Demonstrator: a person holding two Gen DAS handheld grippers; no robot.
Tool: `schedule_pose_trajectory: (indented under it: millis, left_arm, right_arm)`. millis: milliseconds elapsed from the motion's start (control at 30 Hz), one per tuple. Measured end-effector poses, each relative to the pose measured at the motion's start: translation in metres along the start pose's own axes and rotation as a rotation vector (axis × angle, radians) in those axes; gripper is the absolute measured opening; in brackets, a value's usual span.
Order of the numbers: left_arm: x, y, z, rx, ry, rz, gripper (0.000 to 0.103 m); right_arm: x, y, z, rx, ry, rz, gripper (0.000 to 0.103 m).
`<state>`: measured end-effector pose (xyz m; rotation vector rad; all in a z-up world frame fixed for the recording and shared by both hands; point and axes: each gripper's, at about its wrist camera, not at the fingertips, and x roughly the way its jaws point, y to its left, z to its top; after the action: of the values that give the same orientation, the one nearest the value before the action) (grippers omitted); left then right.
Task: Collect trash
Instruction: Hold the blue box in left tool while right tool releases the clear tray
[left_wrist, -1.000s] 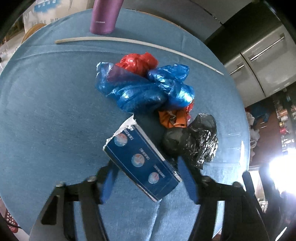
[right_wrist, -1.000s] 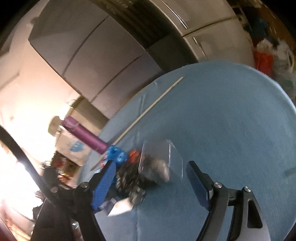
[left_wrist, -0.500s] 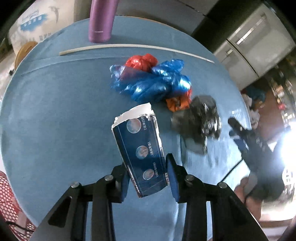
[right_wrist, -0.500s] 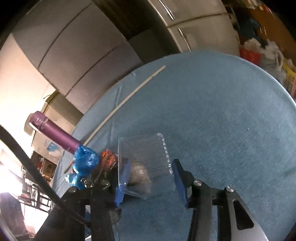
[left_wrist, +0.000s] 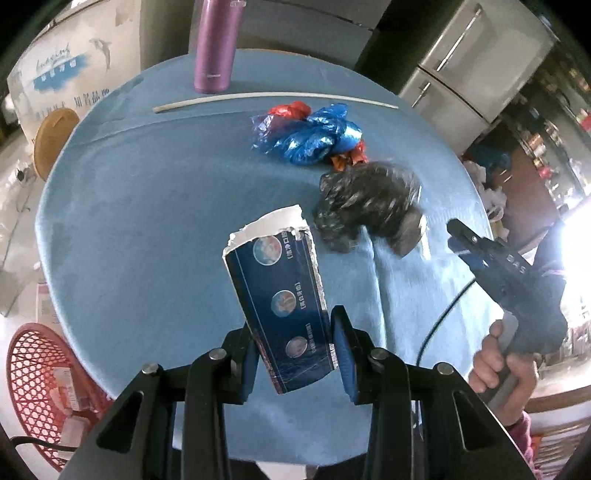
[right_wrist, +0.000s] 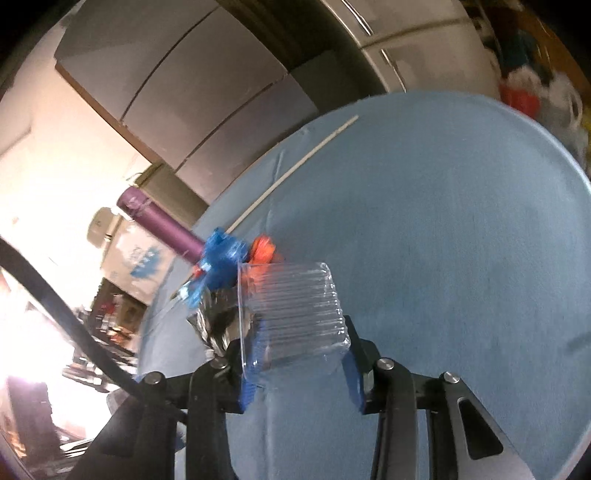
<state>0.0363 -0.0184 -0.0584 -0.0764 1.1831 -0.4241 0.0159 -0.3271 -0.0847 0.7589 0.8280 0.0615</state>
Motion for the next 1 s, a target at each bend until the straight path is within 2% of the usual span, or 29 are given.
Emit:
schedule_pose_trajectory:
  millis: [67, 133, 233, 267, 433, 600, 700, 767, 867, 933, 1000]
  left_arm:
    - [-0.003, 0.001, -0.007, 0.016, -0.005, 0.007, 0.039]
    - [-0.004, 0.005, -0.013, 0.022, -0.007, 0.012, 0.038]
    - [-0.004, 0.011, -0.018, 0.015, -0.002, 0.011, 0.039]
    - [-0.006, 0.012, -0.02, 0.015, -0.004, 0.012, 0.039]
    - [-0.014, 0.015, -0.029, 0.018, -0.011, 0.014, 0.039]
    - [-0.016, 0.012, -0.032, 0.019, -0.006, 0.003, 0.039]
    - [-0.021, 0.011, -0.035, 0.024, -0.007, 0.003, 0.039]
    - [-0.024, 0.011, -0.038, 0.022, -0.005, 0.0, 0.039]
    - [-0.028, 0.012, -0.042, 0.022, -0.005, 0.003, 0.039]
    - [-0.029, 0.013, -0.044, 0.018, -0.002, 0.004, 0.039]
    - [-0.029, 0.014, -0.045, 0.02, -0.002, 0.012, 0.039]
  right_arm:
    - [-0.004, -0.009, -0.009, 0.061, 0.051, 0.044, 0.041]
    - [-0.007, -0.021, -0.019, 0.13, 0.124, 0.053, 0.044]
    - [-0.019, -0.035, -0.026, 0.161, 0.167, 0.011, 0.064]
    - [-0.026, -0.038, -0.028, 0.155, 0.162, 0.003, 0.069]
    - [-0.069, -0.041, -0.028, 0.048, 0.111, -0.073, 0.071]
    - [-0.087, -0.033, -0.011, -0.088, 0.039, -0.057, 0.073]
    - [-0.076, -0.03, 0.008, -0.155, 0.018, -0.023, 0.077]
    - [-0.058, -0.03, 0.019, -0.168, 0.058, 0.005, 0.077]
    - [-0.022, -0.039, 0.028, -0.157, 0.182, 0.022, 0.077]
    - [-0.009, -0.04, 0.022, -0.145, 0.255, 0.047, 0.077]
    - [-0.007, -0.034, 0.013, -0.188, 0.279, 0.054, 0.077]
